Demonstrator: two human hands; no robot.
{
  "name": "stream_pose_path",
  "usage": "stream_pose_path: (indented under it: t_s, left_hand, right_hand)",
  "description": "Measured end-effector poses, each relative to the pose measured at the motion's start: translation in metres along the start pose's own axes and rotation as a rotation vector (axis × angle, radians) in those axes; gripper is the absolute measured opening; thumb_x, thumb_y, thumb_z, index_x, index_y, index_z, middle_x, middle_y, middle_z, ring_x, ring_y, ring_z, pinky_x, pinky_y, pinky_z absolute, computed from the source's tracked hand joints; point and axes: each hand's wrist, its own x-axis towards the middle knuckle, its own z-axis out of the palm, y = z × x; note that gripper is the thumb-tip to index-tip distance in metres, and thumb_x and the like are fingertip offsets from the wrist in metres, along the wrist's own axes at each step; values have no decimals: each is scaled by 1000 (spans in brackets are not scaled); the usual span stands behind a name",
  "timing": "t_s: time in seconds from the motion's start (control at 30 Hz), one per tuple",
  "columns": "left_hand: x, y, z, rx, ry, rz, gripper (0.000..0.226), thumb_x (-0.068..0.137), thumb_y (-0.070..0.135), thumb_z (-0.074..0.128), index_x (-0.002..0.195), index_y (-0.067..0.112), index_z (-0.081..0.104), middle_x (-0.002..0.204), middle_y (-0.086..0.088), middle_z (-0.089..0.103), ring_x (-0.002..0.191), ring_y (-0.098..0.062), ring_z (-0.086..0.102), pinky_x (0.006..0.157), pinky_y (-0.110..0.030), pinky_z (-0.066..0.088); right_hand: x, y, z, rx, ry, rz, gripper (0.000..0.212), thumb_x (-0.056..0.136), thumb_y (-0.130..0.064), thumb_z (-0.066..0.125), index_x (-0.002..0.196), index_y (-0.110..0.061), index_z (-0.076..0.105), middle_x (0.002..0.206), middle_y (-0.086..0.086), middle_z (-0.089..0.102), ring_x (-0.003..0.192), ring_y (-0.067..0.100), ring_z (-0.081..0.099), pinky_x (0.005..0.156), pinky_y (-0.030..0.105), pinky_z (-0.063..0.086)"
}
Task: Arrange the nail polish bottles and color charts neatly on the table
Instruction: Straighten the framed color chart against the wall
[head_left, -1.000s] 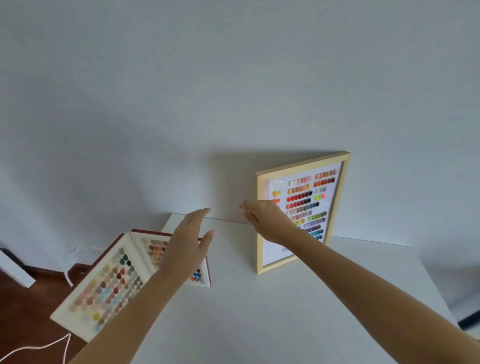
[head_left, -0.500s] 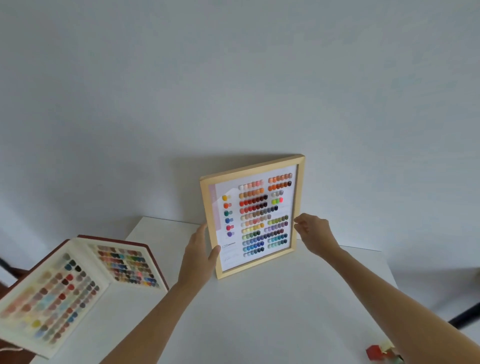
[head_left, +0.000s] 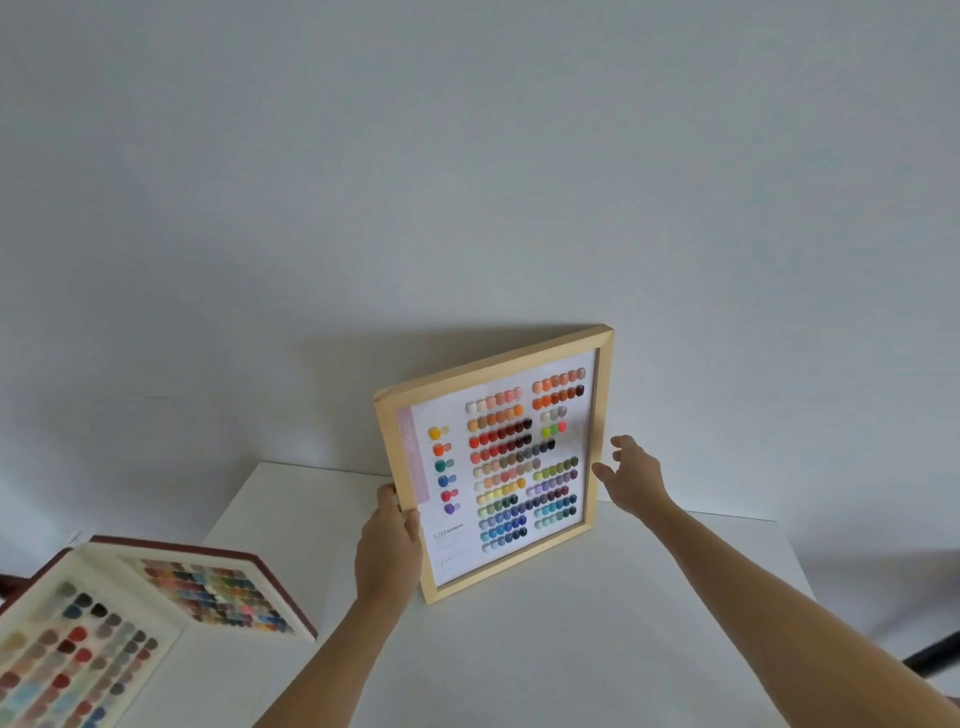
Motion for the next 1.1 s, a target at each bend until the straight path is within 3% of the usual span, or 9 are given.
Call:
stream_pose_path:
  t_s: [0.23, 0.4, 0.47, 0.7, 0.83, 1.1]
  left_hand:
    - [22, -13, 13, 48, -41, 9, 31, 92, 25, 56, 116, 18, 38, 115, -3, 66, 93, -20, 71, 52, -15, 51]
    - [46, -11, 17, 30, -75, -14, 27, 93, 23, 55, 115, 18, 39, 112, -4, 66, 93, -21, 70, 53, -16, 51]
    - [57, -8, 17, 19, -86, -21, 24, 94, 20, 54, 114, 18, 40, 112, -5, 66, 95, -21, 69, 57, -20, 54]
    - [94, 11, 21, -11, -130, 21, 30, 93, 15, 56, 119, 16, 41, 114, -7, 64, 100, -25, 67, 73, -35, 59]
    - [113, 18, 24, -8, -163, 45, 33, 93, 14, 55, 123, 15, 41, 118, -10, 63, 106, -29, 66, 81, -43, 58]
    - [129, 16, 20, 11, -190, 90, 38, 93, 12, 55, 129, 13, 41, 120, -11, 64, 110, -31, 63, 87, -45, 56]
  right_hand:
    - [27, 2, 16, 94, 31, -13, 33, 93, -16, 55, 125, -10, 47, 115, 7, 64, 94, 26, 66, 78, 36, 56]
    - [33, 15, 21, 54, 37, -40, 17, 92, -17, 56, 107, -11, 49, 90, -2, 60, 65, 5, 56, 52, 11, 44]
    - [33, 22, 23, 62, 54, -33, 12, 93, -15, 56, 100, -11, 48, 85, -3, 60, 61, -1, 54, 42, 9, 41]
    - [26, 33, 27, 150, 155, 22, 10, 93, -9, 54, 90, -11, 45, 76, -3, 60, 63, 7, 61, 45, 15, 44]
    - [26, 32, 28, 183, 166, 36, 10, 93, -12, 55, 96, -13, 45, 79, -4, 60, 65, 6, 62, 42, 12, 45]
    - [22, 29, 32, 187, 168, 52, 16, 92, -12, 56, 103, -14, 44, 83, -3, 57, 65, 9, 60, 46, 17, 49]
